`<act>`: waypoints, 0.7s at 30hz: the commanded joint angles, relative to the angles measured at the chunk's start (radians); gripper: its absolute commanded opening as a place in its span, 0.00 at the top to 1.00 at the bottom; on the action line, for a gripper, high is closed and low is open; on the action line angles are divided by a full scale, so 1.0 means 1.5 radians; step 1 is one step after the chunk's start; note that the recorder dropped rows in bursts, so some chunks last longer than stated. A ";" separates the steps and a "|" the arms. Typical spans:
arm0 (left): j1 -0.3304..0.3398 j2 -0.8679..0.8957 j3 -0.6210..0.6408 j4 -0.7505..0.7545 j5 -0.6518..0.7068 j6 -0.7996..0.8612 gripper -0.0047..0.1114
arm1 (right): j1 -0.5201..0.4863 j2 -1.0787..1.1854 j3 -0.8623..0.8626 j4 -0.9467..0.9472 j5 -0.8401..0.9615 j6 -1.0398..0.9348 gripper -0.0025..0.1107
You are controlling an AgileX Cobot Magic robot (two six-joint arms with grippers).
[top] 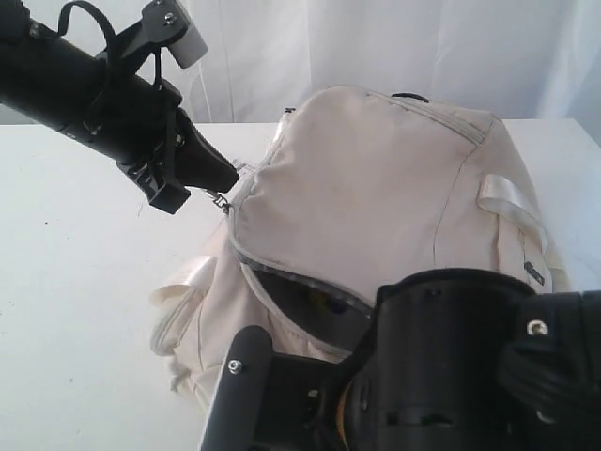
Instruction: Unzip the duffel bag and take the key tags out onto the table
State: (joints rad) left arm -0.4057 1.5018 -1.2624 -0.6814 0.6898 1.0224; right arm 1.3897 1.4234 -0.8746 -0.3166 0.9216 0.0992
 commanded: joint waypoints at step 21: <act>0.003 -0.008 -0.003 -0.017 -0.029 0.004 0.96 | 0.004 -0.166 0.195 -0.074 0.200 0.238 0.92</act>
State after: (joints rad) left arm -0.4138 1.5036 -1.2624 -0.7156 0.6930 1.0243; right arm 1.3952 1.2006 -0.5955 -0.4288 1.0825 0.3894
